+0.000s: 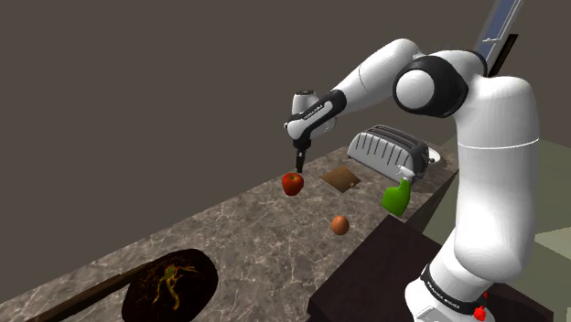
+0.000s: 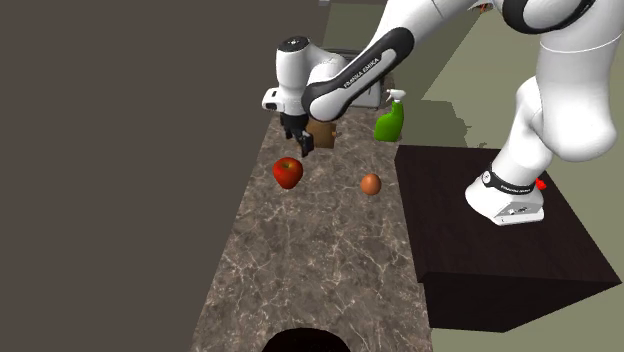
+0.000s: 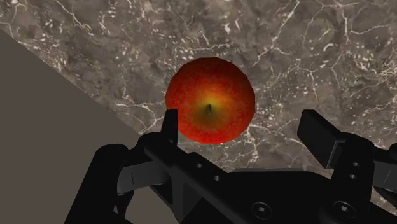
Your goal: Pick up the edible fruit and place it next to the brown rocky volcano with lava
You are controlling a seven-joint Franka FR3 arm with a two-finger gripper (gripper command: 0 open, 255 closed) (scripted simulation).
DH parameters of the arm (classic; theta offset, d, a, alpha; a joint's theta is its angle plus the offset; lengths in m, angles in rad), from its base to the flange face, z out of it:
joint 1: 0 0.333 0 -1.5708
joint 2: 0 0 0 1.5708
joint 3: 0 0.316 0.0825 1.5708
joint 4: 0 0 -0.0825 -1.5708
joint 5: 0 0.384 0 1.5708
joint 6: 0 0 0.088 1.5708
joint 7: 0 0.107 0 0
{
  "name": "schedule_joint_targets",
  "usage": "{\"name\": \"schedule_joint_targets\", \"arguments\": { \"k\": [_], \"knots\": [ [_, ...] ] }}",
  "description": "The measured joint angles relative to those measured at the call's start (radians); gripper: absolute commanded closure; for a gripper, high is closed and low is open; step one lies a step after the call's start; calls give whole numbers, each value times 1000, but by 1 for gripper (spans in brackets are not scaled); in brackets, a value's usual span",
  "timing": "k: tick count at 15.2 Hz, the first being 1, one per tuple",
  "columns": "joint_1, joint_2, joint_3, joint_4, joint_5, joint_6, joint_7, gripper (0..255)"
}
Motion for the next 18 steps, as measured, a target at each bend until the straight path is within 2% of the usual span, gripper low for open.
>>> {"name": "schedule_joint_targets", "arguments": {
  "k": [2,5,10,16,17,18],
  "knots": [
    [-9,76,14,82,7,-4,-34,0],
    [-17,126,21,111,11,17,-51,0],
    [-23,175,24,115,15,62,-57,0],
    [-25,184,25,118,16,68,-57,0],
    [-25,184,25,118,16,68,-57,255],
    [-25,184,25,118,16,68,-57,255]
  ]
}}
